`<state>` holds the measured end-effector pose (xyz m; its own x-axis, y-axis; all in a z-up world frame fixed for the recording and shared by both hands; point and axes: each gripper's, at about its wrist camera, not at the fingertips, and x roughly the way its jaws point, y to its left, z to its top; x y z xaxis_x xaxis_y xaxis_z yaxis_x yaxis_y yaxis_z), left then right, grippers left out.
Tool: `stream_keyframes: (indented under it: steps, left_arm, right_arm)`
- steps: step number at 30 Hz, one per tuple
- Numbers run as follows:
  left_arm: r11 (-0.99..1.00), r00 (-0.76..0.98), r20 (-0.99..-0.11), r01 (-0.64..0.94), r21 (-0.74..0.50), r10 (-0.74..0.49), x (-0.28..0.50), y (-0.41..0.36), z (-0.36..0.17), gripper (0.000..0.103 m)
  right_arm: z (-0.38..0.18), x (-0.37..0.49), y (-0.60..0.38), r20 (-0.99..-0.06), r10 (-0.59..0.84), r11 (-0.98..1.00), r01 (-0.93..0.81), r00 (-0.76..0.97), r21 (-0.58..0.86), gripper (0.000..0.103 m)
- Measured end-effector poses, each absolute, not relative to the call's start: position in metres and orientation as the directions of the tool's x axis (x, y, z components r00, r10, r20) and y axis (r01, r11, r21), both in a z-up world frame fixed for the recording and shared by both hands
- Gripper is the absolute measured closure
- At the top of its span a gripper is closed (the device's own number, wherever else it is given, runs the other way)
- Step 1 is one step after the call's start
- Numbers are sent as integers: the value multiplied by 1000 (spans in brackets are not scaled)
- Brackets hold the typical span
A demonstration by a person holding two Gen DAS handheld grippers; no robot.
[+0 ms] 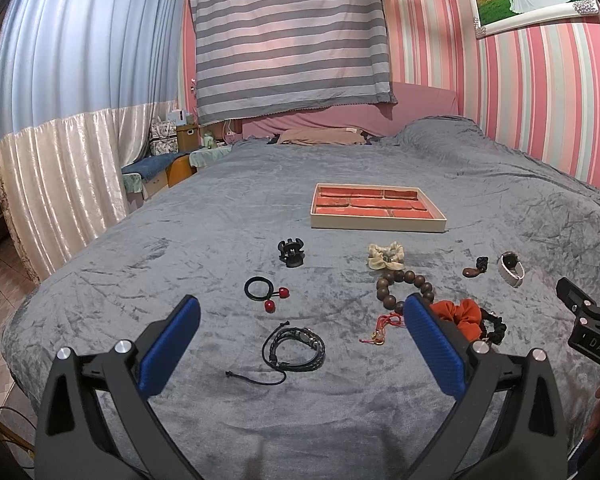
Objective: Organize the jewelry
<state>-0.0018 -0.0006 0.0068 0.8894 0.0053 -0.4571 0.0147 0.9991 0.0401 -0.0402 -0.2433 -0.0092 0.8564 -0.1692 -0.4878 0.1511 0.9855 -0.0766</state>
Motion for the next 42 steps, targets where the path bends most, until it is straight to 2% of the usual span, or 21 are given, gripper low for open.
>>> stream_keyframes:
  steps: [42]
  left_arm:
    - [999, 889, -459, 15, 34, 2, 8, 8, 4, 4]
  right_arm:
    - [-20, -30, -245, -494, -171, 985, 167, 852, -53, 4]
